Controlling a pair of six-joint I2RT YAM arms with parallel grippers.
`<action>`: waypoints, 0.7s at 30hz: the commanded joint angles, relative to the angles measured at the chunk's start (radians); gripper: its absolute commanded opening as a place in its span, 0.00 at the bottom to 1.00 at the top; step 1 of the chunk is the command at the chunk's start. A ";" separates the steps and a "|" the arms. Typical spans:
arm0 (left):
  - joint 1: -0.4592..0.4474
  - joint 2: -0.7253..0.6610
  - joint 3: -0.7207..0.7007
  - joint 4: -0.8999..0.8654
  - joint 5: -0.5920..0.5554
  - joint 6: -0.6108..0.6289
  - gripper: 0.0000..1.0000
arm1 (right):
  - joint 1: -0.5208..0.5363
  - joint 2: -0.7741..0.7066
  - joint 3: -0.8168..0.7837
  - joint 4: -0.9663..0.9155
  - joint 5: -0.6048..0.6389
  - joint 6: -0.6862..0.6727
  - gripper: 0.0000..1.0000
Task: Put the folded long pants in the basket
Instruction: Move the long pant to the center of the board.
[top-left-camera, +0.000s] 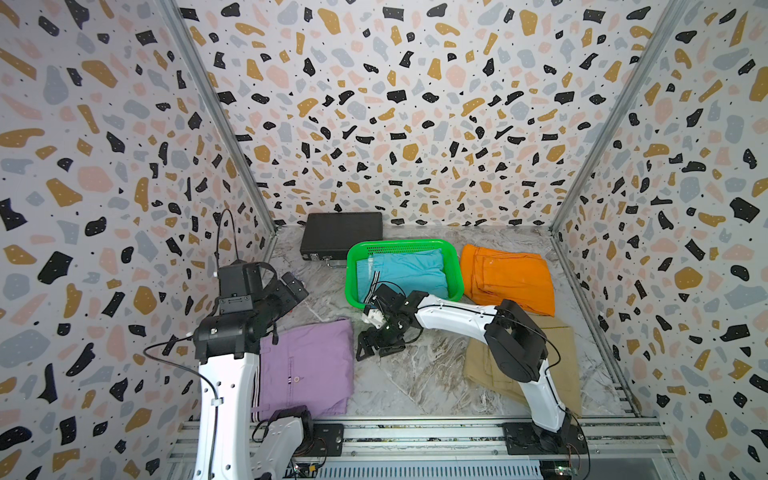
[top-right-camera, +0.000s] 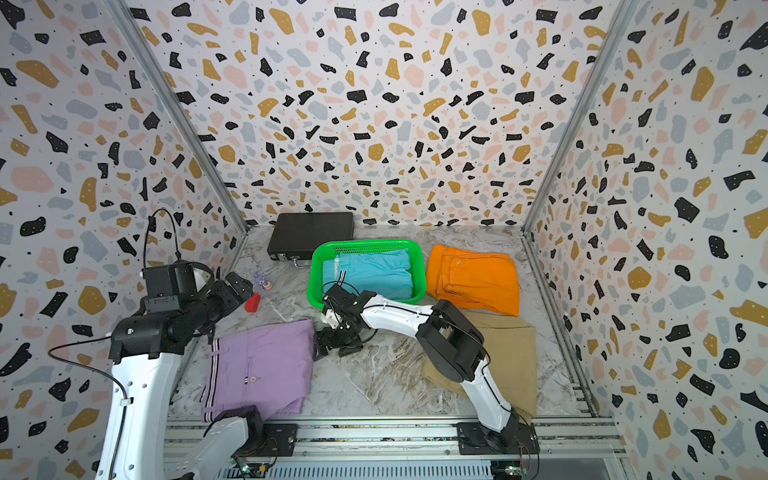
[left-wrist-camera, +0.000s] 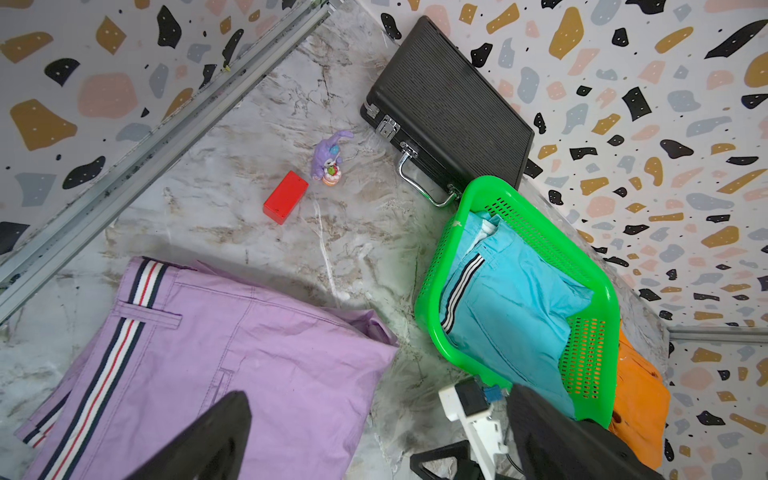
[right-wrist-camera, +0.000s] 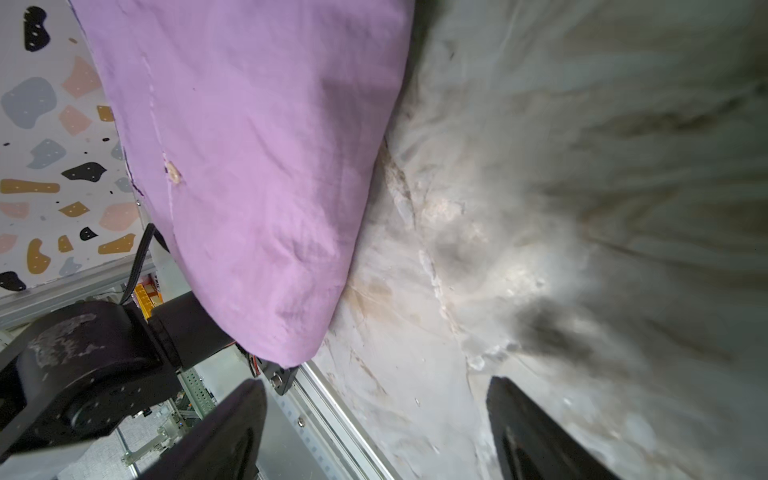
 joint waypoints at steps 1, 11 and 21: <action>0.005 -0.028 0.022 -0.034 0.031 -0.012 1.00 | 0.028 0.032 0.068 0.048 -0.002 0.070 0.88; 0.005 -0.087 -0.026 -0.066 0.091 -0.035 1.00 | 0.087 0.226 0.183 0.104 0.003 0.243 0.60; 0.005 -0.108 -0.070 -0.075 0.174 0.013 1.00 | 0.061 0.067 0.139 -0.116 0.119 0.033 0.00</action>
